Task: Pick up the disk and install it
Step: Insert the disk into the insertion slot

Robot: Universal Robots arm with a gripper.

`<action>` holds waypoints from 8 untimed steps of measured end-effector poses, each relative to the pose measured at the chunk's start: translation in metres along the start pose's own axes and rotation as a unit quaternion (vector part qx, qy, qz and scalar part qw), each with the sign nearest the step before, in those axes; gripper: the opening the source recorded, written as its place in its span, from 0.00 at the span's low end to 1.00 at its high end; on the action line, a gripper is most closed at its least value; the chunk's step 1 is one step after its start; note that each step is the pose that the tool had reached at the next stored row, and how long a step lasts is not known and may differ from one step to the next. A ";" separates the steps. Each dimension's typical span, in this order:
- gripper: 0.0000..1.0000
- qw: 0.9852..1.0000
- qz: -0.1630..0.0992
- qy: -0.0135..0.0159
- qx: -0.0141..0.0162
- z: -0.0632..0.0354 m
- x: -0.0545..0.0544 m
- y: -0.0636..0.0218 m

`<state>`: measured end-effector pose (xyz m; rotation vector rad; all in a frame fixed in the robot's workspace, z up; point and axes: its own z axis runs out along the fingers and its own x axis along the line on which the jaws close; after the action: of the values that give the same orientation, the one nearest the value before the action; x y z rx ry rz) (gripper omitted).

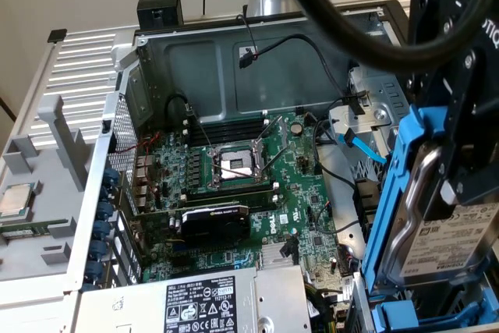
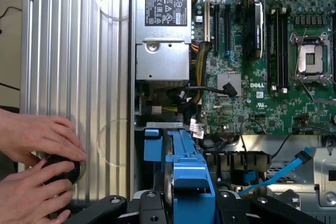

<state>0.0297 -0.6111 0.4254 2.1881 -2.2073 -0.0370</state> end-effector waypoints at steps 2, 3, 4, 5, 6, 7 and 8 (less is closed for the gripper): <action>0.37 1.000 0.000 0.000 0.000 0.0003 0.000 0.0000; 0.37 1.000 0.000 0.000 0.000 0.0005 0.000 0.0000; 0.37 1.000 0.000 0.000 0.000 0.0006 0.000 0.0000; 0.37 1.000 0.000 0.000 0.000 0.0014 0.000 0.0000; 0.37 1.000 0.000 0.000 0.000 0.0019 0.000 0.0002; 0.37 1.000 0.000 0.000 0.000 0.0020 0.000 0.0002; 0.37 1.000 0.000 0.000 0.000 0.0020 0.000 0.0002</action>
<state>0.0294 -0.6109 0.4234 2.1881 -2.2074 -0.0371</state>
